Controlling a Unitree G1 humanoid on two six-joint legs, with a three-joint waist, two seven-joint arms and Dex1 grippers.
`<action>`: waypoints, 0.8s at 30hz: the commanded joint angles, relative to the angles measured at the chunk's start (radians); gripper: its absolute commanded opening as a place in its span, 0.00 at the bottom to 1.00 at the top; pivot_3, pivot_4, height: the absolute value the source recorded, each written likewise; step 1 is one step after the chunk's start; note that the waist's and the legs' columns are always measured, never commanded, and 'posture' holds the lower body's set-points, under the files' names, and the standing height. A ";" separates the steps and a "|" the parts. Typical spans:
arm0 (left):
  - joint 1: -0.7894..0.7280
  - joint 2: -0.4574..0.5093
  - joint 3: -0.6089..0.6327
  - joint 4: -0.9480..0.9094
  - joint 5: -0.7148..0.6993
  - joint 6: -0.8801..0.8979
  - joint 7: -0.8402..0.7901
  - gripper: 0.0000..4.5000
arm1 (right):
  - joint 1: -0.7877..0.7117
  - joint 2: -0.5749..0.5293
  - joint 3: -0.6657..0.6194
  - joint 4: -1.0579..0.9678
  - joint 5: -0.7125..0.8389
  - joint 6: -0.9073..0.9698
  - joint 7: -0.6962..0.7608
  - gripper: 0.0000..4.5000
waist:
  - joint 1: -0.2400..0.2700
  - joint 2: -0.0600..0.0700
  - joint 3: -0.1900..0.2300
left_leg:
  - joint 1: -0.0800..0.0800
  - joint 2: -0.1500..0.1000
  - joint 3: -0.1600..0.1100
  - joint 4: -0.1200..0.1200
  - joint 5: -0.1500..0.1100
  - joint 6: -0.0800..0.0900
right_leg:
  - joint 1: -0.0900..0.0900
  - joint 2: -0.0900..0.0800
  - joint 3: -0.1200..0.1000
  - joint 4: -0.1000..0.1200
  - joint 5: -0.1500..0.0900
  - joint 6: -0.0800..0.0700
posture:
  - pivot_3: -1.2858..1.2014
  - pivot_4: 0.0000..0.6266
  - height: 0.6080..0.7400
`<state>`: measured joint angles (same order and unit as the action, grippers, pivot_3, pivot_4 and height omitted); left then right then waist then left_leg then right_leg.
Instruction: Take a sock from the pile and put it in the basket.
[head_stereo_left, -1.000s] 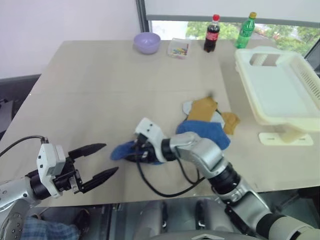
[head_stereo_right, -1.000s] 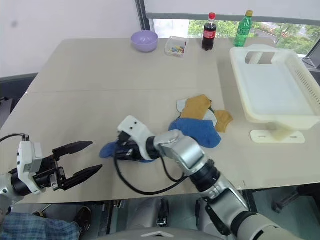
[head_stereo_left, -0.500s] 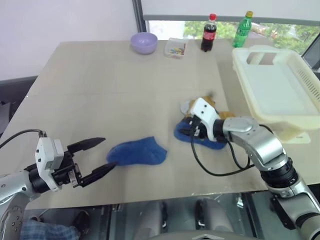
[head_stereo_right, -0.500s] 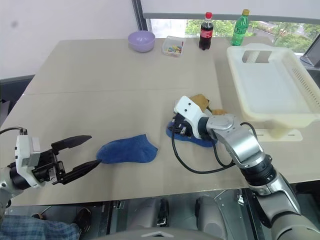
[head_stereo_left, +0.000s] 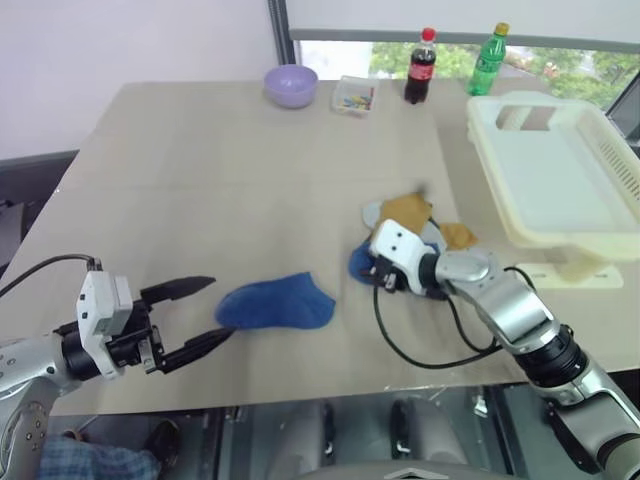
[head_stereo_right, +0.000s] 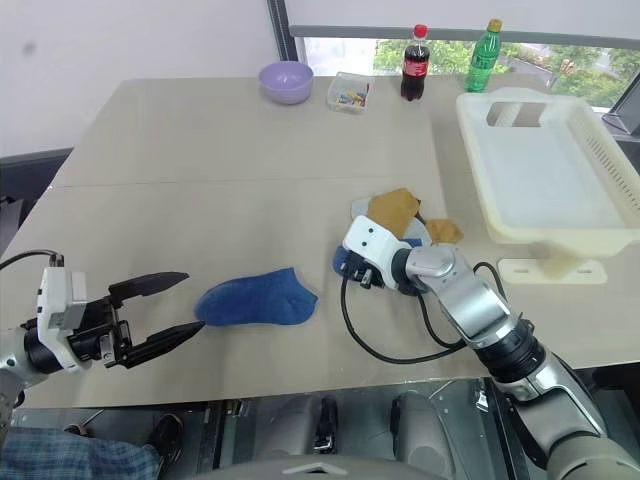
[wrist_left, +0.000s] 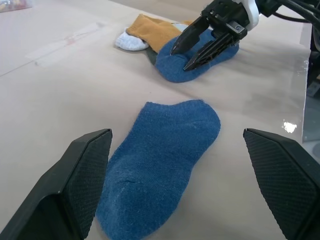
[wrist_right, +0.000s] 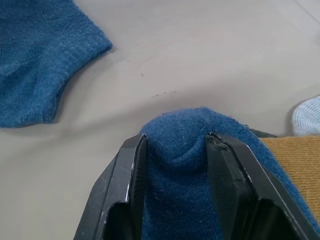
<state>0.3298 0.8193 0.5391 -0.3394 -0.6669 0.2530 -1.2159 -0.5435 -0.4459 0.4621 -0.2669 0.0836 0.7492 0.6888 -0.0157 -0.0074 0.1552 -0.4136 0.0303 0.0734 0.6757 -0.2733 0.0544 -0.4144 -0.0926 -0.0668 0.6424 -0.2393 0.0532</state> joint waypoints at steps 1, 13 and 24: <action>-0.003 0.008 0.006 -0.004 0.007 -0.016 -0.008 1.00 | 0.001 0.002 -0.007 -0.023 -0.011 -0.023 0.003 0.14 | 0.000 0.000 0.000 | 0.000 0.000 0.000 0.000 0.000 0.000 | 0.000 0.000 0.000 0.000 0.000 0.000 | 0.52 0.24 1.00; 0.002 -0.007 0.007 -0.013 0.011 -0.017 0.000 1.00 | -0.065 0.057 -0.002 0.028 -0.025 -0.058 0.016 0.01 | -0.001 0.000 0.000 | 0.000 0.000 0.000 0.000 0.000 0.000 | 0.000 0.000 0.000 0.000 0.000 0.000 | 0.52 0.24 1.00; -0.019 0.016 0.038 0.033 0.010 -0.017 -0.028 1.00 | -0.465 0.624 0.026 0.835 -0.070 -0.395 -0.052 0.01 | -0.023 0.000 0.000 | 0.000 0.011 0.000 0.001 0.005 -0.009 | -0.004 0.013 0.001 0.003 0.005 -0.009 | 0.52 0.24 1.00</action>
<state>0.2965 0.8215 0.5332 -0.3083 -0.6515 0.2480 -1.2305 -0.9672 0.1313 0.5431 0.4750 0.0167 0.4148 0.6648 -0.0388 -0.0071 0.1554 -0.4143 0.0414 0.0733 0.6766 -0.2679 0.0452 -0.4184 -0.0800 -0.0660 0.6455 -0.2342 0.0438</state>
